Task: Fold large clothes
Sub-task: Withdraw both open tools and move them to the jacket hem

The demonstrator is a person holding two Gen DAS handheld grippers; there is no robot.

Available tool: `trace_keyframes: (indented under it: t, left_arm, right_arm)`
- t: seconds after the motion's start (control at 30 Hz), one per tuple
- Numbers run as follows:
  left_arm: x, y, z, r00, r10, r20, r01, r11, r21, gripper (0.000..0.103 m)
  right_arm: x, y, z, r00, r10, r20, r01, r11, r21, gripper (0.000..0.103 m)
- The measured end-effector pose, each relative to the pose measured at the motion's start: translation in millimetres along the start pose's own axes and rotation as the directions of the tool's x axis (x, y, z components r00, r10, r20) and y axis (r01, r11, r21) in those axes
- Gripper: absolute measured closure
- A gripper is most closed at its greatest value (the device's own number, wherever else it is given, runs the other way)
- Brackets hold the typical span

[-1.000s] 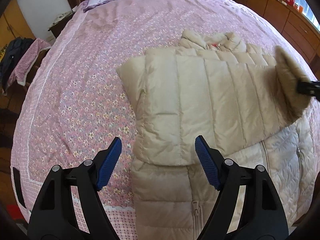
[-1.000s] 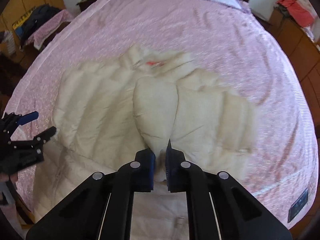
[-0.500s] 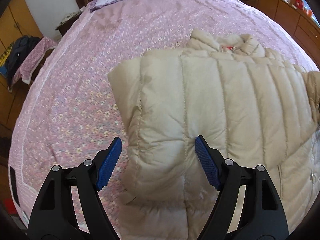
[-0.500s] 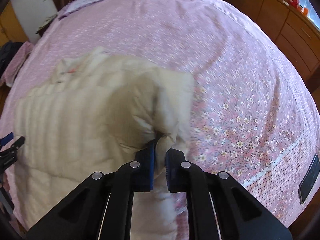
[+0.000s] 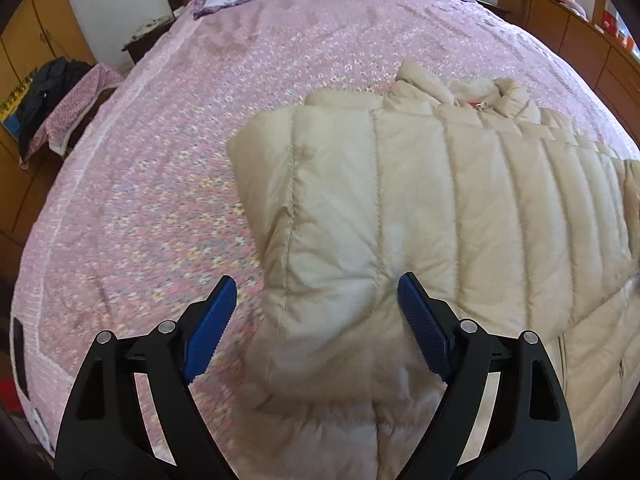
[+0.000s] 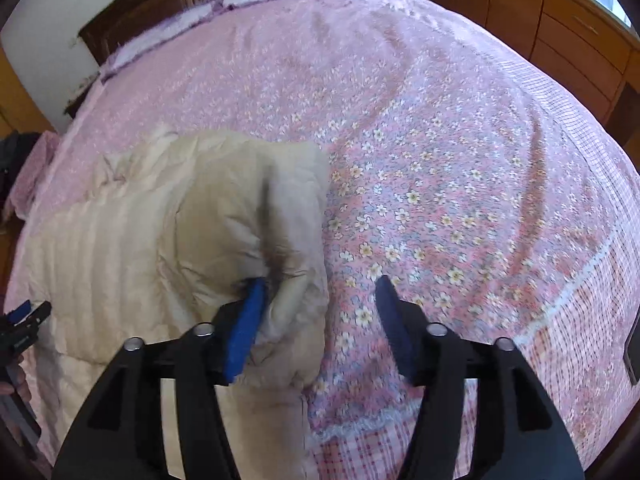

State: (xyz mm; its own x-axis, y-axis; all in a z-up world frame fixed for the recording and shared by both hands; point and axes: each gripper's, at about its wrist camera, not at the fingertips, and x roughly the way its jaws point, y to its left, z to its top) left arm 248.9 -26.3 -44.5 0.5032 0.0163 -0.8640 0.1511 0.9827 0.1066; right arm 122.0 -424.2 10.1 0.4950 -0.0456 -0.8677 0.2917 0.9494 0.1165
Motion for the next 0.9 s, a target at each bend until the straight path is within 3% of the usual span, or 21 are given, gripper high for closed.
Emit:
trace_keyframes:
  t: [0.23,0.43,0.7,0.9]
  left_arm:
    - [-48.3,6.9,-22.7,0.998,-0.05,0.027,0.05,0.998,0.026,0.02]
    - [-86.5,17.6,-59.4,0.989,-0.142,0.03,0.142,0.99,0.013,0.02]
    - [-115.4,34.5,-120.6,0.989,-0.144,0.016,0.144,0.99,-0.002,0.02]
    - [-125.5,46.6,-157.6,0.993,-0.116,-0.001,0.116,0.993,-0.019,0.02]
  right_arm:
    - [-44.0,4.7,-29.6,0.999,0.023,0.022,-0.021,0.998,-0.067,0.034]
    - [-73.8,13.1,-71.1,0.998,0.06,0.013,-0.057,0.988,-0.145,0.028]
    - [-96.4,22.2,-133.5,0.997,0.077,-0.019,-0.079,0.977,-0.199,0.025]
    - [-106.5,16.9,-160.6,0.997,0.069,-0.02,-0.071,0.981,-0.182,0.023]
